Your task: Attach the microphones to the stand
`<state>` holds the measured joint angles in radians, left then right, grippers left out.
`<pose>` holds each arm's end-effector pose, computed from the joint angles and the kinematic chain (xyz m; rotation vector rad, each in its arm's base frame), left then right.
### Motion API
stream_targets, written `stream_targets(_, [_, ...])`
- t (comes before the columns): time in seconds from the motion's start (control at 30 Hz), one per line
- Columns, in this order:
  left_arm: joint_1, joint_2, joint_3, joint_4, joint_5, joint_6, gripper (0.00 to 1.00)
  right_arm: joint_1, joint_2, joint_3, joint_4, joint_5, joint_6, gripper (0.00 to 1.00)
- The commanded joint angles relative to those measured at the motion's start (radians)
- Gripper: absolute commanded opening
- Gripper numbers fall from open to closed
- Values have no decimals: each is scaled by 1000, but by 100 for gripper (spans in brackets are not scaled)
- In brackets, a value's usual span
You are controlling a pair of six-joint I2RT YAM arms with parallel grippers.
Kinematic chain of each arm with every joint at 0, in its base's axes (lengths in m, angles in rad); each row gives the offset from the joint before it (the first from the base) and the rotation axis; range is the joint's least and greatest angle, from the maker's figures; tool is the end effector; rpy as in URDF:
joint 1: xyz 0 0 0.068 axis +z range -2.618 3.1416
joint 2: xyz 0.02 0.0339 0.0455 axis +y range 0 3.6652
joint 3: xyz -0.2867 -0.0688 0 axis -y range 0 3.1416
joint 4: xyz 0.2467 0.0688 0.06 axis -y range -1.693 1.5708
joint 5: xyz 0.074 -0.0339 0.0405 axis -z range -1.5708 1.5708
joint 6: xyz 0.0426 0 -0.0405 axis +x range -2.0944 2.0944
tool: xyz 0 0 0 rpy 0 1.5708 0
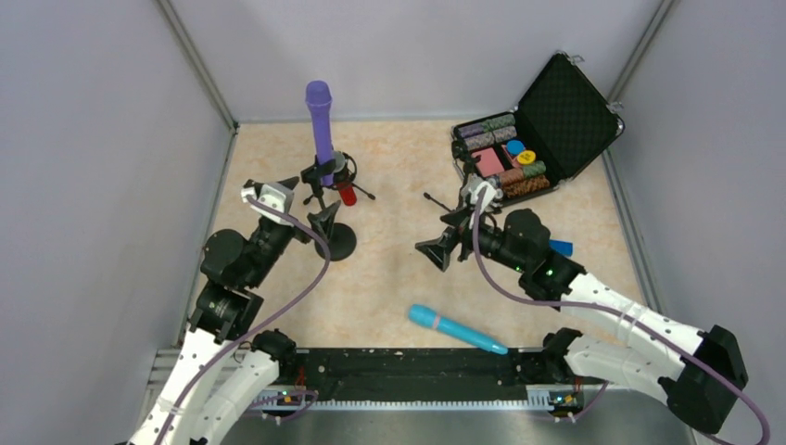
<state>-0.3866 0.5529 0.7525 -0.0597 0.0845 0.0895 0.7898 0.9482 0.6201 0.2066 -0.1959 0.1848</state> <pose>0.1109 -0.0490 0.3880 0.4067 1.3797 -0.3047 0.1494 0.1625 0.3097 -0.6723 1.6389 0.8848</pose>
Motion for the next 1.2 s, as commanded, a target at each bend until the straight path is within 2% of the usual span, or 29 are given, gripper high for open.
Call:
stream_targets(0.0, [3, 29, 63, 2, 243, 3, 99, -105, -21, 117, -113, -116, 68, 99])
stream_targets(0.17, [2, 66, 46, 133, 436, -57, 99, -211, -34, 220, -205, -172, 74, 99])
stream_targets(0.4, [-40, 203, 44, 278, 489, -202, 99, -321, -26, 322, -267, -165, 59, 99])
stream_targets(0.7, [-280, 496, 180, 325, 296, -181, 99, -396, -57, 274, -279, -80, 102, 99])
stream_targets(0.93, [-330, 767, 281, 496, 210, -406, 99, -541, -147, 174, -268, -94, 208, 99])
stream_targets(1.03, [-362, 880, 340, 528, 164, -429, 99, -589, -180, 140, -266, -108, 229, 99])
stream_targets(1.17, [-391, 1026, 423, 529, 7, -461, 99, -611, -204, 126, -276, -107, 228, 99])
